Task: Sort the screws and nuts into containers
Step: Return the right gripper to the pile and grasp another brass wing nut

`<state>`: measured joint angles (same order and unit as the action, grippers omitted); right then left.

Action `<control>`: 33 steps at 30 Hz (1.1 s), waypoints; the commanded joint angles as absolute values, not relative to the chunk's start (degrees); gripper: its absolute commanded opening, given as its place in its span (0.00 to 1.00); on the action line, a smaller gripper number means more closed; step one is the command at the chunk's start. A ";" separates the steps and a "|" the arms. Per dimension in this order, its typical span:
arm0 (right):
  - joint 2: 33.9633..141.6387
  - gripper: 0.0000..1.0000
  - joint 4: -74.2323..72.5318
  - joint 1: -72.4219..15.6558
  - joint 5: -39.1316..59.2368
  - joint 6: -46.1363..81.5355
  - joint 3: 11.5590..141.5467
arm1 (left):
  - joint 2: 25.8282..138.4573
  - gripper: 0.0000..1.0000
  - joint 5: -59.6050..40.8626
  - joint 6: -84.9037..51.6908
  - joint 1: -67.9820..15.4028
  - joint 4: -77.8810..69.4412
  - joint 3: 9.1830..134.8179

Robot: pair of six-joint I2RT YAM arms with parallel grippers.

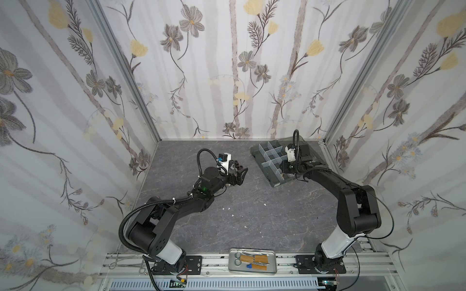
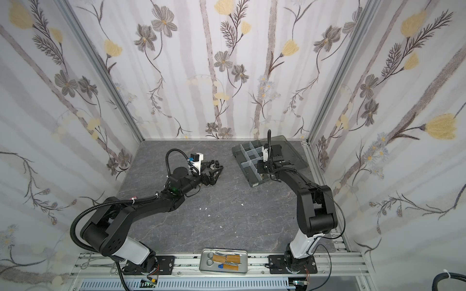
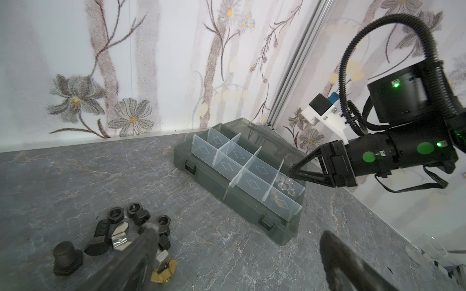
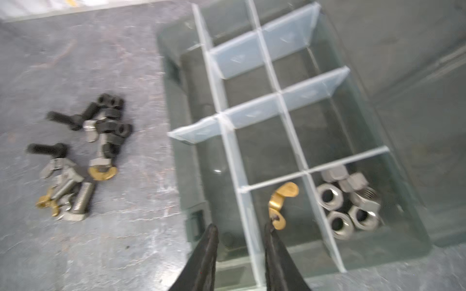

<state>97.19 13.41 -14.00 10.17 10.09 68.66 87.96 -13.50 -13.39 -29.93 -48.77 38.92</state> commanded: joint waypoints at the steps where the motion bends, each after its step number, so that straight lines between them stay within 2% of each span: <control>1: 97.69 0.33 10.16 -18.98 14.09 7.66 69.61 | 85.91 1.00 -9.37 -15.39 -27.63 -47.79 37.68; 3: 99.76 0.33 8.37 -22.96 15.53 7.72 70.67 | 84.73 1.00 -3.72 -16.42 -25.52 -42.90 37.40; 6: 102.46 0.33 5.01 -27.61 16.11 7.91 71.70 | 83.73 1.00 -1.14 -16.48 -22.78 -33.32 38.81; 10: 105.41 0.33 -1.34 -31.51 16.46 8.04 71.58 | 82.66 0.94 2.58 -14.44 -22.50 -23.39 40.25; 14: 113.36 0.33 3.27 -33.17 12.58 10.72 78.92 | 81.79 0.94 0.72 -14.49 -22.50 -26.37 37.18; 16: 116.45 0.33 3.56 -33.37 14.48 13.04 81.42 | 81.82 0.94 -0.83 -14.25 -22.59 -27.88 36.56; 19: 118.89 0.38 2.53 -35.01 13.45 12.19 82.99 | 82.38 0.95 -1.09 -13.91 -22.52 -28.82 36.73; 22: 122.41 0.36 5.01 -35.68 12.00 10.67 86.58 | 83.13 0.96 -1.88 -13.48 -22.54 -29.33 37.47; 33: 129.27 0.39 7.87 -36.01 10.70 7.15 91.15 | 85.27 0.98 -1.27 -13.54 -22.57 -28.85 39.29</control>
